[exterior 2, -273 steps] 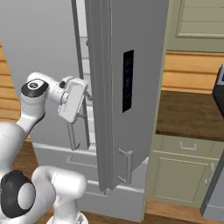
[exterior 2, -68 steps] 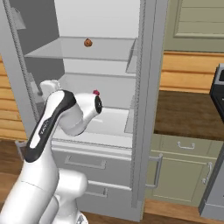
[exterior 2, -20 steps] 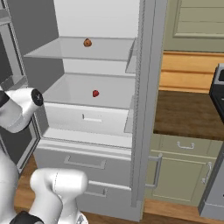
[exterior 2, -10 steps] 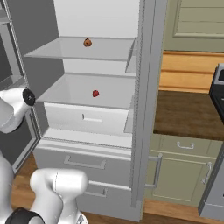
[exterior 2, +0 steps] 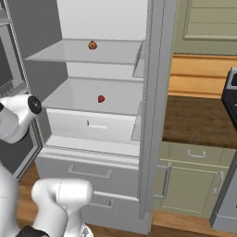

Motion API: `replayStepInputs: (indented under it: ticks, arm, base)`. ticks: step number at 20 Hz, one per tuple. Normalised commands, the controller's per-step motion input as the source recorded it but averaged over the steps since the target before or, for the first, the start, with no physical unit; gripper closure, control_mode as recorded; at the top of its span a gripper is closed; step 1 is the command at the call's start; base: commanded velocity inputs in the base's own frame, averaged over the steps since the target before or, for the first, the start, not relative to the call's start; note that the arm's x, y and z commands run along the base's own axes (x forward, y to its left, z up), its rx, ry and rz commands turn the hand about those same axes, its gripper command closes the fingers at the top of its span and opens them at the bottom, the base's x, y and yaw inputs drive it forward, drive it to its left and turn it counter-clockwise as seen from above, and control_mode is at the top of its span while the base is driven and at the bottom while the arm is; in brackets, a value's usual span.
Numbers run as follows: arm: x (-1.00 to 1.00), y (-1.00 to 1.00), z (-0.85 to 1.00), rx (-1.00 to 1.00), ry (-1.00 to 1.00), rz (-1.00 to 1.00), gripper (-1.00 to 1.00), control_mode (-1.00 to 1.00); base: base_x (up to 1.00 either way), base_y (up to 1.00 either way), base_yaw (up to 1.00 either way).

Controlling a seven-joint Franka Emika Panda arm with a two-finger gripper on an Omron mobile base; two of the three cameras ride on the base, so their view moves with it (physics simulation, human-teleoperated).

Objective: Take the strawberry from the fridge and place it on top of the pancake, located on the dining counter.

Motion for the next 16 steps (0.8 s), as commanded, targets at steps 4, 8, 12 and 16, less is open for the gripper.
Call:
replayStepInputs:
  ticks: [4, 8, 12, 16]
  arm:
    - [0.00, -0.88, 0.03, 0.01, 0.01, -0.08, -1.00, -1.00]
    - [0.03, -1.00, -0.02, -0.03, 0.01, -0.06, -1.00, -1.00]
    - [0.00, -0.96, -0.16, -0.29, 0.00, -0.07, -1.00, -1.00]
    - [0.11, -0.90, -0.21, -0.73, 0.10, -0.04, -1.00, -1.00]
  base:
    - [0.00, 0.00, 0.00]
    - [0.00, 0.00, 0.00]
    - [0.00, 0.00, 0.00]
    - [0.00, 0.00, 0.00]
